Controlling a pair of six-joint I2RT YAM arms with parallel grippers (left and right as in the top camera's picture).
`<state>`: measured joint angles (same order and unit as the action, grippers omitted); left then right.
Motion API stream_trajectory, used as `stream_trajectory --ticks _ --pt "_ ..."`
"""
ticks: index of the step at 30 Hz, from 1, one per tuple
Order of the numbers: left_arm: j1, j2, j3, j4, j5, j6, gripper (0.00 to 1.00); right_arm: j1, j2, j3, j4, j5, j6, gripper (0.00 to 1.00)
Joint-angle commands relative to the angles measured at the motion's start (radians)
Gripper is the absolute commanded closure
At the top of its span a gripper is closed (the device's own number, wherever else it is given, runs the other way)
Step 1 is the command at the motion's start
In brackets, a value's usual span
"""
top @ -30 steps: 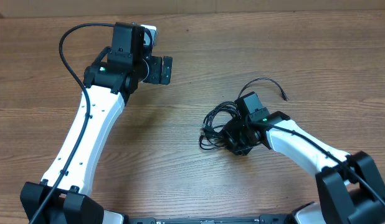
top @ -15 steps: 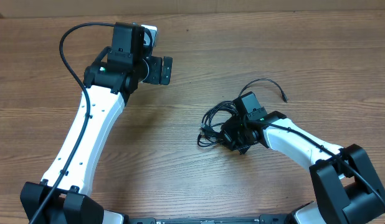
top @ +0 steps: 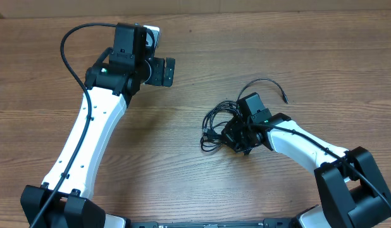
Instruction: Untangle cables
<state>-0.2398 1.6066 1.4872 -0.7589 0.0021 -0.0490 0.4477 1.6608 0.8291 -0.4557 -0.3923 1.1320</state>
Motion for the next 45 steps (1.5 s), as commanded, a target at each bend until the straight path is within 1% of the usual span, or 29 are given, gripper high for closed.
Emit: stream_trajectory --ticks 1,6,12,13,15,17,20,22,23,24,27,33,38,41,45 --pt "0.003 0.003 0.003 0.0 -0.006 0.021 0.0 0.0 0.002 0.052 0.009 -0.006 -0.156 0.96" --pt "0.004 0.004 0.002 0.0 0.053 0.037 0.0 -0.03 -0.021 0.199 -0.06 0.0 -0.309 0.96" --pt "0.003 0.032 -0.002 -0.007 0.078 0.047 0.0 -0.089 -0.034 0.477 -0.33 0.157 -0.431 0.96" --pt "0.003 0.05 -0.002 -0.012 0.095 0.047 0.01 -0.106 -0.034 0.542 -0.393 0.194 -0.454 0.96" --pt "0.004 0.081 -0.002 -0.016 0.14 0.055 0.01 -0.127 -0.034 0.624 -0.46 0.217 -0.487 0.96" --pt "0.004 0.137 -0.002 -0.015 0.219 0.077 0.0 -0.158 -0.034 0.724 -0.526 0.216 -0.528 0.96" --pt "0.004 0.195 -0.002 -0.013 0.291 0.095 0.0 -0.182 -0.034 0.811 -0.575 0.215 -0.557 0.96" --pt "0.003 0.231 -0.002 -0.011 0.373 0.132 0.0 -0.19 -0.034 0.863 -0.603 0.215 -0.566 0.96" --pt "0.003 0.263 -0.002 0.001 0.491 0.175 0.0 -0.191 -0.034 0.914 -0.629 0.211 -0.571 0.96" --pt "0.003 0.276 -0.002 0.011 0.55 0.192 0.01 -0.191 -0.034 0.944 -0.643 0.195 -0.591 0.96" --pt "0.003 0.303 -0.002 0.071 0.67 0.206 0.0 -0.188 -0.034 1.015 -0.678 0.145 -0.61 0.96" --pt "0.003 0.309 -0.002 0.232 0.862 0.193 0.0 -0.188 -0.038 1.093 -0.758 0.069 -0.612 0.96" --pt "0.004 0.309 -0.002 0.349 0.932 0.127 0.01 -0.183 -0.039 1.093 -0.789 0.013 -0.644 0.96" --pt "0.004 0.309 -0.002 0.408 0.991 0.114 0.01 -0.174 -0.039 1.093 -0.791 -0.023 -0.669 0.96" --pt "0.002 0.312 -0.002 0.439 1.07 0.113 0.01 -0.174 -0.039 1.093 -0.788 -0.074 -0.671 0.96"
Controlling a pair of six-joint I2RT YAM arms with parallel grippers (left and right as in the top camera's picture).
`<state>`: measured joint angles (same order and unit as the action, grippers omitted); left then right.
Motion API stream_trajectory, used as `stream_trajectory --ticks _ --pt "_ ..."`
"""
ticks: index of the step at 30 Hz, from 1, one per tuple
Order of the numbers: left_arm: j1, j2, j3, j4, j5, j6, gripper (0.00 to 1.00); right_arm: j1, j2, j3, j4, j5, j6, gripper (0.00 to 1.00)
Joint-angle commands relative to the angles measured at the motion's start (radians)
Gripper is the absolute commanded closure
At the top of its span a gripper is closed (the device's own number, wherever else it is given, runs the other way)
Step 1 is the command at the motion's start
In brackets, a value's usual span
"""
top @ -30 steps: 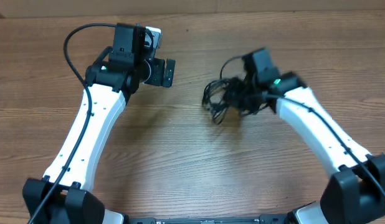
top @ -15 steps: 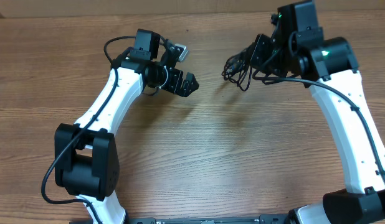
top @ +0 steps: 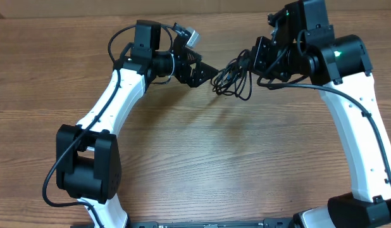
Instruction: Untangle cables
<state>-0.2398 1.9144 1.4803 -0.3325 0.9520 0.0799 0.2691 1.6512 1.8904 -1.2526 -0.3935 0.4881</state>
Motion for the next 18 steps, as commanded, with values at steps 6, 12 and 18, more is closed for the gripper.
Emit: stream_trajectory --ticks 6,12,18 --pt "-0.006 0.04 0.005 0.016 0.15 -0.016 0.0 0.005 -0.029 0.032 0.048 -0.189 -0.09 0.96" --pt "-0.006 0.09 0.005 0.016 0.193 -0.017 0.0 0.005 -0.031 0.035 0.059 -0.185 -0.179 0.96" --pt "-0.005 0.107 0.005 0.017 0.19 -0.016 0.0 0.003 -0.031 0.035 0.067 -0.184 -0.23 0.96"
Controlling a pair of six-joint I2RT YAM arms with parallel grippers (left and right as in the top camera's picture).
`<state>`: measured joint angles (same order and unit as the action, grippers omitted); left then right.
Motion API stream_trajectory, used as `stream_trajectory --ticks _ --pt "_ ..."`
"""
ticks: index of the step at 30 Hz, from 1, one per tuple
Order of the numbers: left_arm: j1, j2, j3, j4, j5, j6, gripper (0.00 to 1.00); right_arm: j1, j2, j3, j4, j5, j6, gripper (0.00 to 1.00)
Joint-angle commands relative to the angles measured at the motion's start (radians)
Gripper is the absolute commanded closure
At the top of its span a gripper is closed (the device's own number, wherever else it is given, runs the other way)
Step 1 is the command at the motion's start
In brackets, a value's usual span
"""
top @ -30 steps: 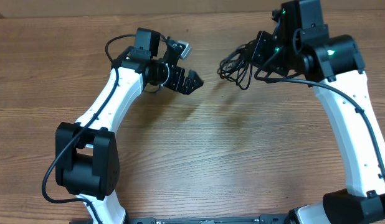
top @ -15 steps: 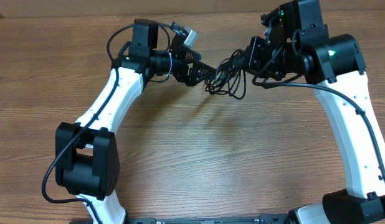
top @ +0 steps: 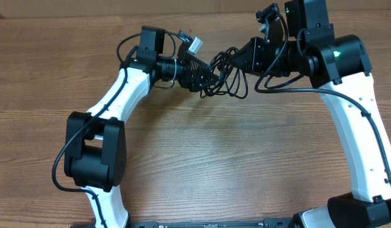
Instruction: Untangle cables
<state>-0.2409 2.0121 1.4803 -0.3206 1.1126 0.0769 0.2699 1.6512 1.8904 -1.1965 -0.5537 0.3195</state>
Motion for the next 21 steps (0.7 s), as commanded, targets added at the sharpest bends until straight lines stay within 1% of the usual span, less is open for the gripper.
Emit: stream_trajectory --ticks 1,9,11,12,15,21 --pt "-0.002 0.009 0.005 0.01 0.029 -0.013 0.0 0.003 -0.031 0.035 0.011 -0.019 -0.066 0.96" --pt "0.027 0.009 0.005 0.015 0.006 -0.014 0.0 0.003 -0.031 0.035 0.01 0.096 -0.067 0.96" --pt "0.041 0.009 0.006 0.015 0.006 -0.014 0.0 0.003 -0.031 0.035 0.01 0.158 -0.067 0.96" --pt "0.05 0.009 0.006 0.015 0.006 -0.033 0.01 0.003 -0.031 0.035 0.011 0.201 -0.066 0.96" --pt "0.058 0.009 0.006 0.011 0.006 -0.04 0.0 0.002 -0.031 0.035 0.034 0.248 -0.066 0.96" --pt "0.067 0.009 0.006 0.007 -0.006 -0.038 0.01 -0.042 -0.031 0.045 0.072 0.24 -0.028 0.96"
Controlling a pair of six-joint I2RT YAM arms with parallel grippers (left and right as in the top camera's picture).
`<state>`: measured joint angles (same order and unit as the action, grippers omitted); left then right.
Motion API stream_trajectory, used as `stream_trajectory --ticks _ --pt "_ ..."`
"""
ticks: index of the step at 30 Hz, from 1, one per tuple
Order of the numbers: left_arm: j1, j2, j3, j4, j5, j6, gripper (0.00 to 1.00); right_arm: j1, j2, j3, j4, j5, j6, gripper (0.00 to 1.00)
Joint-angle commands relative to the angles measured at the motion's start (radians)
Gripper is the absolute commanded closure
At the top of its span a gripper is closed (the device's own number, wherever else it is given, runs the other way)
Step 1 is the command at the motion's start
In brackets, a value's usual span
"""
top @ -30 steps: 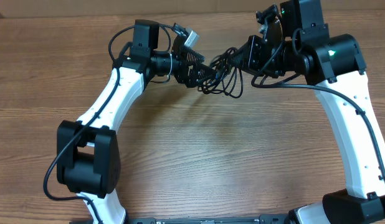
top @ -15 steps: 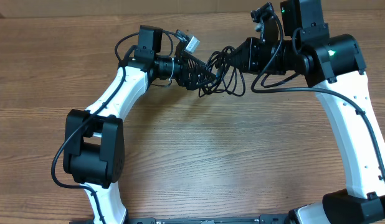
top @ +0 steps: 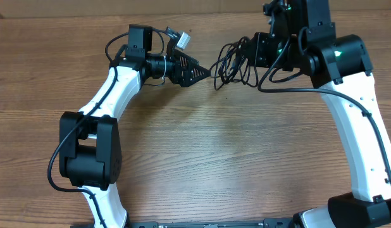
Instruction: Untangle cables
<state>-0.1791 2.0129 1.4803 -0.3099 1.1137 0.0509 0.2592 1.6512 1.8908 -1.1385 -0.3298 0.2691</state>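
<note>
A tangled bundle of thin black cables [top: 235,63] hangs above the wooden table [top: 195,164] at the back, between my two grippers. My right gripper [top: 254,50] comes in from the right and is shut on the bundle's right side. From the left, my left gripper [top: 207,71] points at the bundle with its fingers closed to a tip on a strand at the bundle's left edge. Loops of cable droop below the right gripper. How the strands cross inside the bundle is too small to tell.
The left arm's own black cable [top: 113,47] loops behind its wrist at the back left. The right arm [top: 353,126] rises along the right side. The table's far edge [top: 202,15] runs just behind both grippers.
My left gripper has drawn back to the left from inside the bundle and now pinches its left edge. The bundle has shifted slightly right and up with the right gripper.
At first the bundle lay on the table at centre right with my right gripper down on it, and the left gripper was far off at the back left. Then the right gripper held it raised at the back while the left reached in, entered the loops, and now holds one edge.
</note>
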Motion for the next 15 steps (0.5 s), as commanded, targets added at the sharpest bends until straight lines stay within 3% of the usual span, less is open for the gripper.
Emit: stream_trajectory --ticks 1,15 --pt "0.005 0.008 0.005 -0.009 -0.025 -0.012 0.0 -0.04 -0.031 0.05 0.015 0.005 0.022 0.96" --pt "-0.052 0.009 0.005 -0.109 -0.282 0.095 0.01 -0.081 -0.031 0.274 -0.05 -0.148 0.124 0.96"
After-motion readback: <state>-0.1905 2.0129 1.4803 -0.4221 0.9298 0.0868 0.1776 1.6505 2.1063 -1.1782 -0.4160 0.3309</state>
